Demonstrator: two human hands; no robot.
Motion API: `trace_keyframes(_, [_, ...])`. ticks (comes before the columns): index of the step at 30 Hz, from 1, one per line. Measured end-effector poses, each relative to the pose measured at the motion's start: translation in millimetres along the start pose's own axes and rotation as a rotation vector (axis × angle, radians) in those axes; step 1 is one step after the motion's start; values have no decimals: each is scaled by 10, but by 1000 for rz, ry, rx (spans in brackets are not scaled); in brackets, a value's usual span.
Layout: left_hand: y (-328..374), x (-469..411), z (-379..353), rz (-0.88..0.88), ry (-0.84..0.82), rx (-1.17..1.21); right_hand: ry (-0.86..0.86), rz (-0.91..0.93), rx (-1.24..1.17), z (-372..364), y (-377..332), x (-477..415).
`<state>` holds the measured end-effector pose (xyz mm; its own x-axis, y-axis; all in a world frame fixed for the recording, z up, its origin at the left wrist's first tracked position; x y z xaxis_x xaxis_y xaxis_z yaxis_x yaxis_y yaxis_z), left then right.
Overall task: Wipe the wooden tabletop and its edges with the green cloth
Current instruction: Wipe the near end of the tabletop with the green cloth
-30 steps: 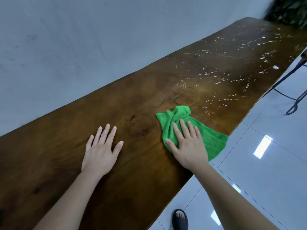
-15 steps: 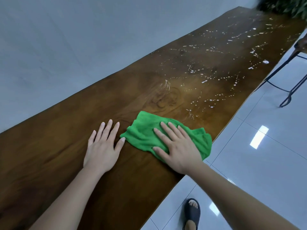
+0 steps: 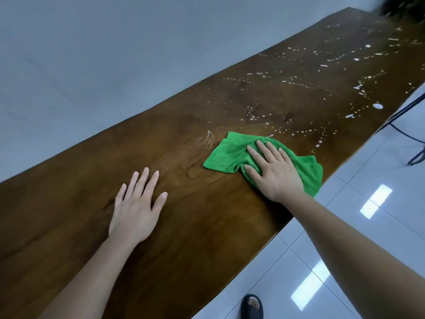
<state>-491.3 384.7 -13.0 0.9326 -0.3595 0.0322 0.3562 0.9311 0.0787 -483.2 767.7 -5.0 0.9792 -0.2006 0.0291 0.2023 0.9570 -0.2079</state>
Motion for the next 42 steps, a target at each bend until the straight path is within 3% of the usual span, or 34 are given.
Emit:
trace_keyframes(8, [49,-76,2,55,-3,28,-18,-78,15,199,710,-735])
trace_keyframes(13, [39,-57,10,70,-18,38,-61,-92,44,157,617,-750])
trace_keyframes(24, [43,-41,22,91,-7,43,-170,397,20,-381,-1520,369])
trace_keyframes(31, [18,-47,-8,112,-18,7,-193,571,24,-502,-2186,167])
trace_keyframes(36, [19,-55,-3,124,-18,4,-210,502,21,-454,-2044,-532])
trace_keyframes(42, [0,-77,8,123,-16,15,-138,288,44,-199,-1202,-1460])
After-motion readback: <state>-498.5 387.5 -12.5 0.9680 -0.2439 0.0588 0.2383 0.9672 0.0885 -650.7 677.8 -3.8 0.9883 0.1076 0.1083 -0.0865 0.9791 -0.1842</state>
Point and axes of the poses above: each hand's wrist, its own x-axis away from the middle knuckle, its own z-axis out of the back of the hand, y = z × x, the point moved 10 cm from there along -x, towards the middle knuckle, and after that the axes turned 9 degrees about -z, right-handed, at the moved point
